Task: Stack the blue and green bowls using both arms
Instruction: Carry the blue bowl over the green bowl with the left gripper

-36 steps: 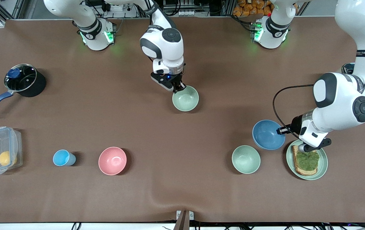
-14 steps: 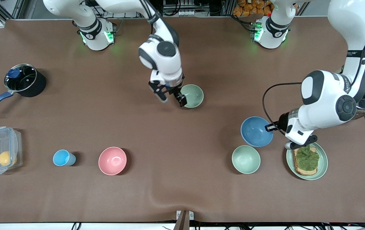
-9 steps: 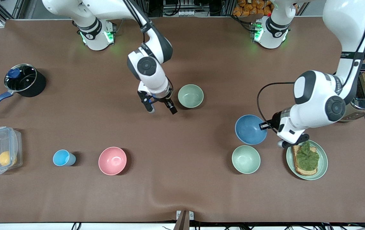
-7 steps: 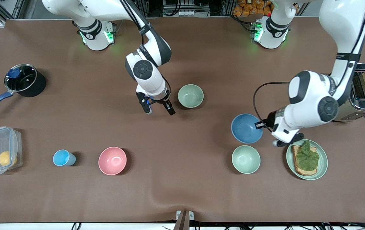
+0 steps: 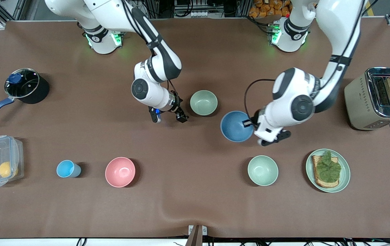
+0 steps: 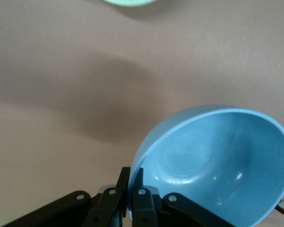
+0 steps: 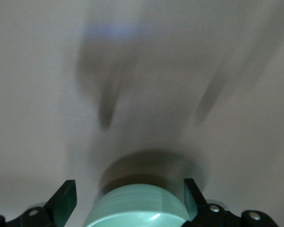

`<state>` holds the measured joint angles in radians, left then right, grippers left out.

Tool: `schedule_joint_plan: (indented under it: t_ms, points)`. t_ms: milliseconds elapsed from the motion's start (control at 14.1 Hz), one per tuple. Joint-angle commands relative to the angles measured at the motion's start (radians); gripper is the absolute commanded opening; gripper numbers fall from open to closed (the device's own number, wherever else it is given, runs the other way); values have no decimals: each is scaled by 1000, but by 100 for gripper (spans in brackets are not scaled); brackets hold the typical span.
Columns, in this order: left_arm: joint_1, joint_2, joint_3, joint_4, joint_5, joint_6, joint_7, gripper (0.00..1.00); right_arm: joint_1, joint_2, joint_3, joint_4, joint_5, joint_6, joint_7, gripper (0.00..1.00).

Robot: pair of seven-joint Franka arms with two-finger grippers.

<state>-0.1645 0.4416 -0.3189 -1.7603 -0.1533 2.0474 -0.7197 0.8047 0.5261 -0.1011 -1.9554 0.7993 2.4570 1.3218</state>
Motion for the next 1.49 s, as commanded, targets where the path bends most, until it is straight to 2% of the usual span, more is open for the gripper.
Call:
schedule_joint_plan:
  t_ms: [0,142,496,921,1417]
  points:
    - [-39,11,4,4,-57,5,-15,0,-10,5,17,-25,55,33,-42,100]
    - [-79,31,4,4,-98,45,-21,0,-7,6,17,-25,90,34,-42,100]
    - [-176,66,6,2,-103,89,-133,0,14,28,18,-23,178,97,-53,100]
    - [-222,103,6,-2,-103,88,-188,0,25,57,18,-16,213,117,-55,100]
    - [-236,85,6,-18,-103,68,-198,0,24,54,18,-16,213,115,-53,100]
